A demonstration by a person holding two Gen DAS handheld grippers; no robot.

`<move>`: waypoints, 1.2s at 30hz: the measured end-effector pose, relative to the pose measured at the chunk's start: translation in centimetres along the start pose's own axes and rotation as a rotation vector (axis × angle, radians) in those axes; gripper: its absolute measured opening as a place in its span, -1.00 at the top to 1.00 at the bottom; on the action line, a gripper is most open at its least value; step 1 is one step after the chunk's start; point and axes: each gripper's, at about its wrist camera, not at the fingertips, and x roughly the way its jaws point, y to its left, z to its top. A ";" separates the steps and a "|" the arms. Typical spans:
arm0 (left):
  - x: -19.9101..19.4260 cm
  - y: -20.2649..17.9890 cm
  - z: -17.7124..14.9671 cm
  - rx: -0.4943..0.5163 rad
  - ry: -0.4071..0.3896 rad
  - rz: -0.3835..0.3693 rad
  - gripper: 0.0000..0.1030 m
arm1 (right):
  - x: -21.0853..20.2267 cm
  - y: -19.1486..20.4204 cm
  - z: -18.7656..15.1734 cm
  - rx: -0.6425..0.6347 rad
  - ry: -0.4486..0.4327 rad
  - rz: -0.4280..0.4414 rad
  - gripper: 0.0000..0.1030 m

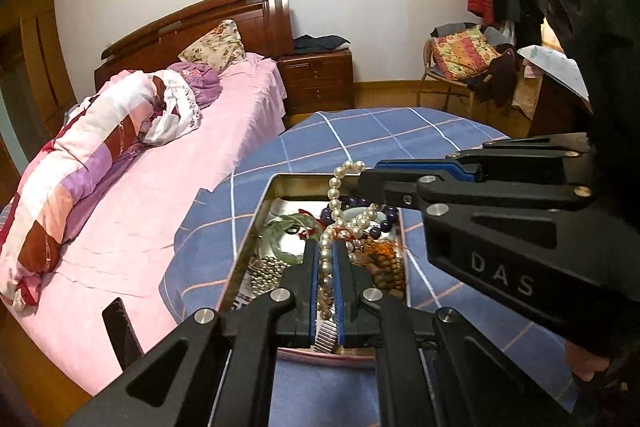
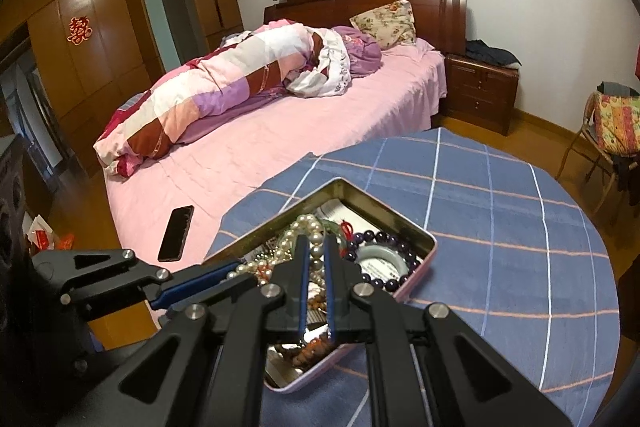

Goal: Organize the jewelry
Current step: 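Carry the pearl strand over the pink tin and lower it inside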

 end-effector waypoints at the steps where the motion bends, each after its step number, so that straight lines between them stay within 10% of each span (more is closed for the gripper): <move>1: 0.0 0.2 0.0 -0.002 -0.001 0.004 0.90 | 0.1 0.2 0.2 -0.006 0.000 0.000 0.82; 36: 3.9 3.6 -1.6 -0.048 0.091 0.025 0.90 | 6.0 1.9 0.3 -0.033 0.107 -0.015 0.82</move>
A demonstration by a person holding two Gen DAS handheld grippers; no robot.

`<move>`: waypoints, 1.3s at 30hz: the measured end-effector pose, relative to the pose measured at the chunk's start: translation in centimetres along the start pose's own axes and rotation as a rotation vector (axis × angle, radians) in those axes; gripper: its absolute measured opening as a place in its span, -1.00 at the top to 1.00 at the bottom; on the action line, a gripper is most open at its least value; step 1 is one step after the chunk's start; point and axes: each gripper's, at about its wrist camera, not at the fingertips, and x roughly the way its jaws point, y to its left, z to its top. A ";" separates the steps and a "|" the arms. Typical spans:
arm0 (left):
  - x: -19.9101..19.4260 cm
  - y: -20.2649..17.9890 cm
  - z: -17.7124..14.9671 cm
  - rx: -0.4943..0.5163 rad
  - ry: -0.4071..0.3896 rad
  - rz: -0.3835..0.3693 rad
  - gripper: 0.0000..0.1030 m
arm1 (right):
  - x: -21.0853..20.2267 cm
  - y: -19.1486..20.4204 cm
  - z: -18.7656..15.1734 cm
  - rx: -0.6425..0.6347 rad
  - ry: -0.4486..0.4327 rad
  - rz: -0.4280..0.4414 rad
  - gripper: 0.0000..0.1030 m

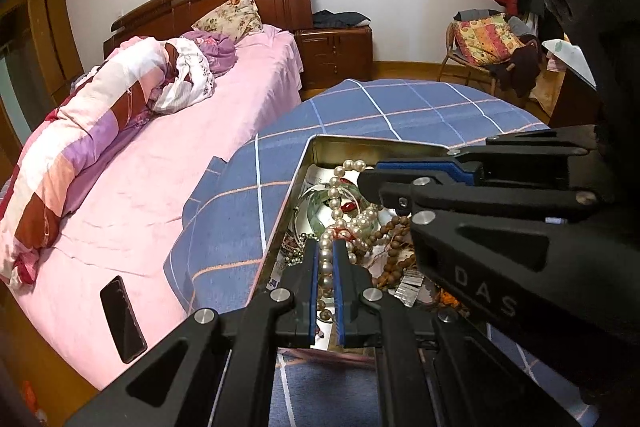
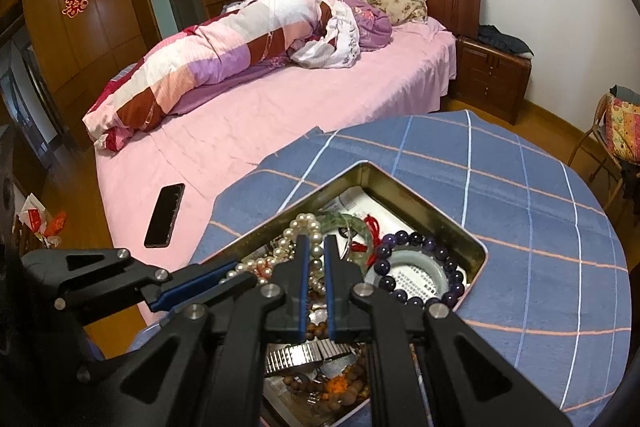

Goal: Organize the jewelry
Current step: 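Carry the pearl strand over the pink tin and lower it inside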

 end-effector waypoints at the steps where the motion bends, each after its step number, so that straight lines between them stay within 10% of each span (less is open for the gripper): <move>1: 0.1 0.0 -0.1 -0.001 0.004 -0.001 0.90 | 0.1 0.0 -0.1 0.000 0.004 0.000 0.82; 39: 3.2 0.3 -1.7 -0.006 0.093 0.010 0.88 | 3.9 -0.3 -1.5 0.011 0.098 -0.013 0.81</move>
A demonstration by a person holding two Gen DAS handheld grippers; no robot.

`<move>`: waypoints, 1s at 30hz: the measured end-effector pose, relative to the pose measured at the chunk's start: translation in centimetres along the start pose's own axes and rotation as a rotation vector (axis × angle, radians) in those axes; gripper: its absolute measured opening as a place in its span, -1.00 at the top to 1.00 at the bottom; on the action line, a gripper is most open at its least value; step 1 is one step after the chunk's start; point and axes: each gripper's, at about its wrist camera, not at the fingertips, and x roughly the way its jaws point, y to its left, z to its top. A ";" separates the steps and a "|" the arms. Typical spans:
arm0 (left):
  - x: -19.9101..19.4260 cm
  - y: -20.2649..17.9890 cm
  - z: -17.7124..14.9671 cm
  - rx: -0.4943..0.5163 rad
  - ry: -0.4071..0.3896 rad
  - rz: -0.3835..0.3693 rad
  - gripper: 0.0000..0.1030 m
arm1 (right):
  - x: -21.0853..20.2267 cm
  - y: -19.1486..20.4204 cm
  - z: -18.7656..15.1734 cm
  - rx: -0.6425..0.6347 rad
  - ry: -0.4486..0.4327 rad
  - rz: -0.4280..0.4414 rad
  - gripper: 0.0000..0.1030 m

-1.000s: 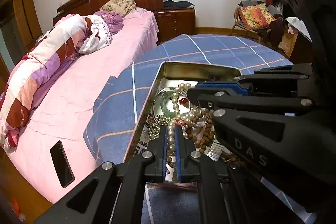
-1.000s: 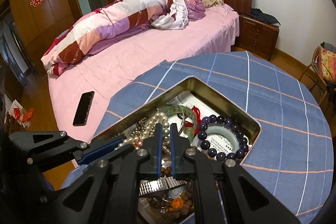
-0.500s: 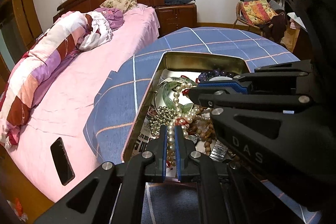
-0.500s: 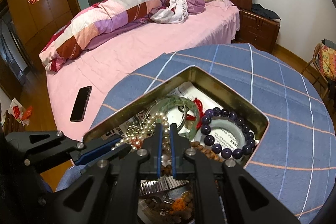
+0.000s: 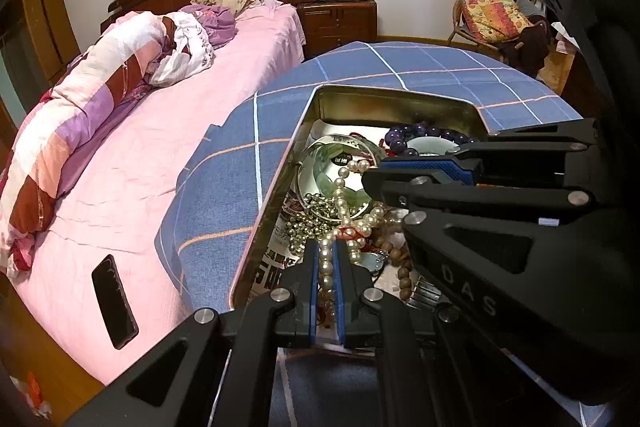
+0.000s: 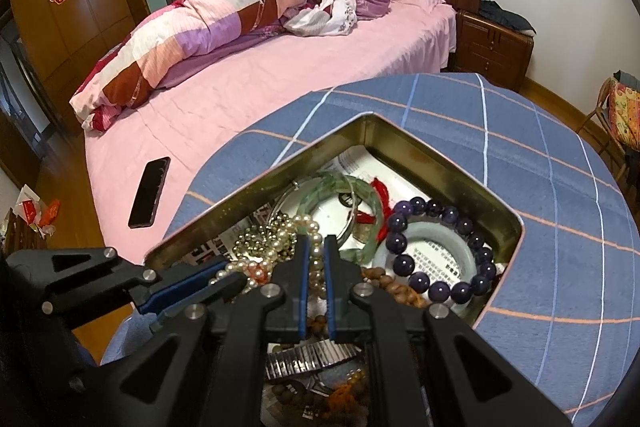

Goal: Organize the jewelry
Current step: 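Carry the pearl strand over the pink tin and lower it inside, then open both tools to release the pearls and withdraw from the tin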

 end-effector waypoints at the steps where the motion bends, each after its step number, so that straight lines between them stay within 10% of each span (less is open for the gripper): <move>1: 0.0 0.0 0.0 -0.002 0.002 0.000 0.88 | 0.1 -0.1 0.0 0.000 0.002 -0.001 0.81; 21: 0.2 0.1 0.1 -0.004 0.010 0.004 0.87 | 0.6 0.1 0.1 -0.007 0.014 0.008 0.72; 23: -0.1 0.0 0.1 -0.002 0.012 0.021 0.68 | -0.1 0.2 0.2 -0.009 -0.012 0.007 0.59; 26: -1.4 0.2 0.1 -0.035 -0.012 0.034 0.00 | -2.3 -0.2 0.3 0.029 -0.064 0.031 -0.26; 30: -4.2 -0.2 0.7 -0.049 -0.075 0.052 -0.24 | -5.9 -0.5 0.0 0.030 -0.139 -0.017 -0.33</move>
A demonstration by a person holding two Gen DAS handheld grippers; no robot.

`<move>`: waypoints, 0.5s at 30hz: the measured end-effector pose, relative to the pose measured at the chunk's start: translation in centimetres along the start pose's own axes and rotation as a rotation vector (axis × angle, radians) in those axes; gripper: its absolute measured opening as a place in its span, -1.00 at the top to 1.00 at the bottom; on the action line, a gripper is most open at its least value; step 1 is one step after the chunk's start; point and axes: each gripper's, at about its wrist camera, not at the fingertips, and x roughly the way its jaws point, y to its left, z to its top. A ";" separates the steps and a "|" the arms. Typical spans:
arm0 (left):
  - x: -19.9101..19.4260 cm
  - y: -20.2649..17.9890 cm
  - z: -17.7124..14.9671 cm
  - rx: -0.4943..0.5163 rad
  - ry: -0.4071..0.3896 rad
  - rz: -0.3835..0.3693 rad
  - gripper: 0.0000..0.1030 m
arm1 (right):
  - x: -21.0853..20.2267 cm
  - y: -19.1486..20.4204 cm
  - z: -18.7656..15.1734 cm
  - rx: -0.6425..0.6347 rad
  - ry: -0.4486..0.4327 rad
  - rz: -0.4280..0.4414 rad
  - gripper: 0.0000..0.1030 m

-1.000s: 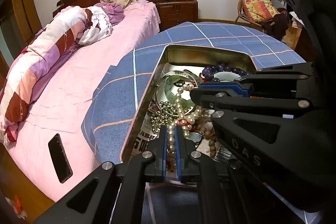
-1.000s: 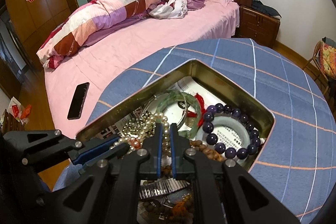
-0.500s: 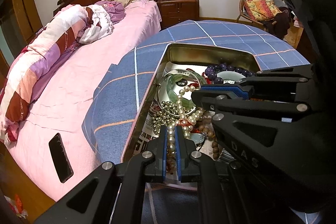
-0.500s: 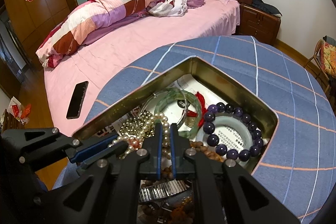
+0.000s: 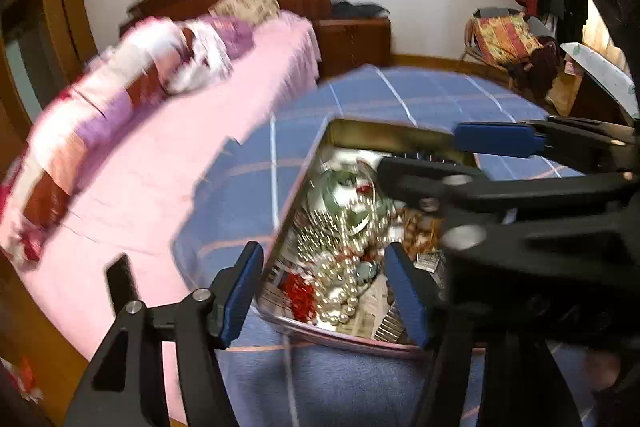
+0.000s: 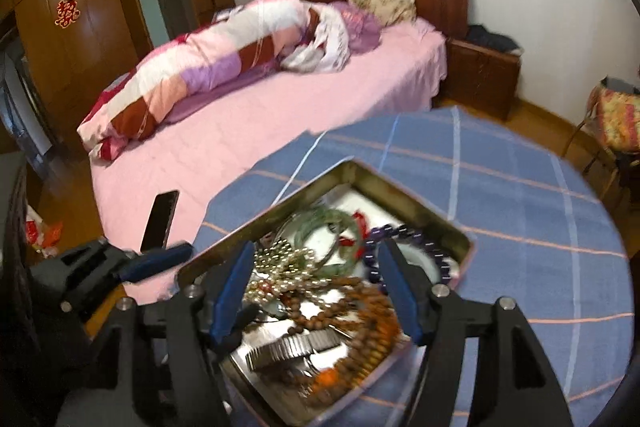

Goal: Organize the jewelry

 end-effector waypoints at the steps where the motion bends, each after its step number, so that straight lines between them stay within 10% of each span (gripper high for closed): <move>1: -0.8 0.1 0.0 -0.020 -0.011 -0.007 -0.24 | -1.2 -0.3 -0.1 0.016 -0.022 -0.009 -0.35; 15: -7.8 0.3 0.5 -0.073 -0.180 0.038 -0.34 | -6.8 -1.1 -2.4 0.054 -0.121 -0.062 -0.58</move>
